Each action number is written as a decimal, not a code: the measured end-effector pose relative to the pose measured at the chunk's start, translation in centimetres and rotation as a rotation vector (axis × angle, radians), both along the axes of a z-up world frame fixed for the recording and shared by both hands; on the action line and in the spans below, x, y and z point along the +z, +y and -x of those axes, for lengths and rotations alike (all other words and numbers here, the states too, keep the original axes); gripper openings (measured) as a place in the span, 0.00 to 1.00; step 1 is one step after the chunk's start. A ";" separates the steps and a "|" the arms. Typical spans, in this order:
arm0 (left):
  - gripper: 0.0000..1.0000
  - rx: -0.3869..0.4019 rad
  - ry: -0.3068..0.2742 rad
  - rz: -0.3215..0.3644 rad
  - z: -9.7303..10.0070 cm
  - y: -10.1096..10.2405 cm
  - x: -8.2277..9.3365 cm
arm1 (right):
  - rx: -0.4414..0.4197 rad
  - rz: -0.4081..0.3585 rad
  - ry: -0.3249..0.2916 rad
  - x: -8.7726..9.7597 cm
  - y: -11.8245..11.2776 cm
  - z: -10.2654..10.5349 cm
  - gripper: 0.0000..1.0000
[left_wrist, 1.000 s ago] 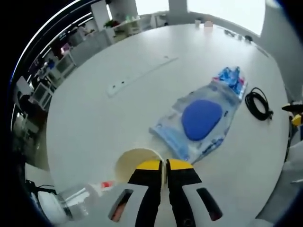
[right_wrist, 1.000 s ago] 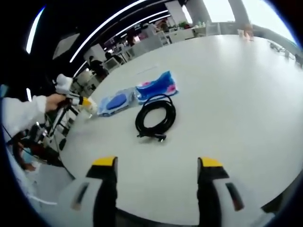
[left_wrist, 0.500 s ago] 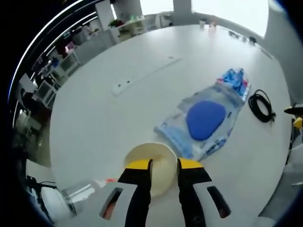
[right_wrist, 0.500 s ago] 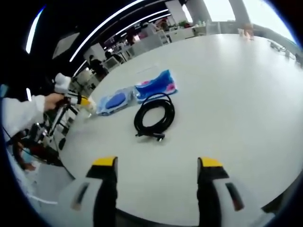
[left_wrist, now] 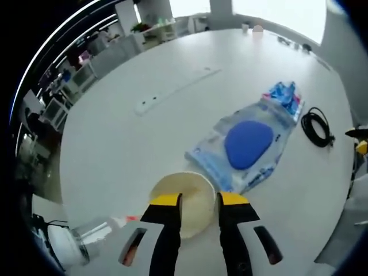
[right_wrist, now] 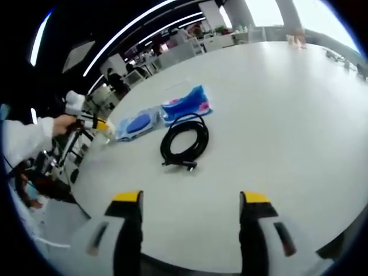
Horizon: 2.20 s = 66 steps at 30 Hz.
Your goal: Arrange the tabletop items into an orderly group along one side of the table until the central work area is clear of visible clutter.
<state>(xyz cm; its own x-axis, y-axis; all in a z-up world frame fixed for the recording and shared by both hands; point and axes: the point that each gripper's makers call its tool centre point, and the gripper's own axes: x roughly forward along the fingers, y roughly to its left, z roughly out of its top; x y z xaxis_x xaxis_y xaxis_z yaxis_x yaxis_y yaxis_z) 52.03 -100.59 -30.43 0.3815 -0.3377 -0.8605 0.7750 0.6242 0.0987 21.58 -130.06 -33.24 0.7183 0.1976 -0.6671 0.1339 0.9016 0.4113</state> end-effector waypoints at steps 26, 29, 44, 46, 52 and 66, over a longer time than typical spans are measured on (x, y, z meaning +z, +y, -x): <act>0.48 -0.013 -0.145 0.052 1.3 0.1 4.4 | 0.041 0.018 -0.034 1.2 0.7 -0.8 0.67; 0.54 0.036 -0.152 0.078 1.4 0.7 5.1 | 0.049 0.023 -0.034 1.2 0.7 -0.7 0.67; 0.83 0.132 -0.189 0.184 4.3 4.1 7.8 | 0.082 0.033 -0.049 2.2 1.2 -1.0 0.65; 0.85 0.145 -0.181 0.201 5.0 4.7 7.8 | 0.085 0.034 -0.055 2.4 1.3 -1.1 0.66; 0.86 0.203 -0.181 0.259 6.3 6.4 8.0 | 0.088 0.040 -0.072 3.1 1.2 -1.1 0.69; 0.97 0.314 -0.173 0.361 9.5 10.7 7.5 | 0.103 0.069 -0.086 3.9 0.6 -0.1 0.74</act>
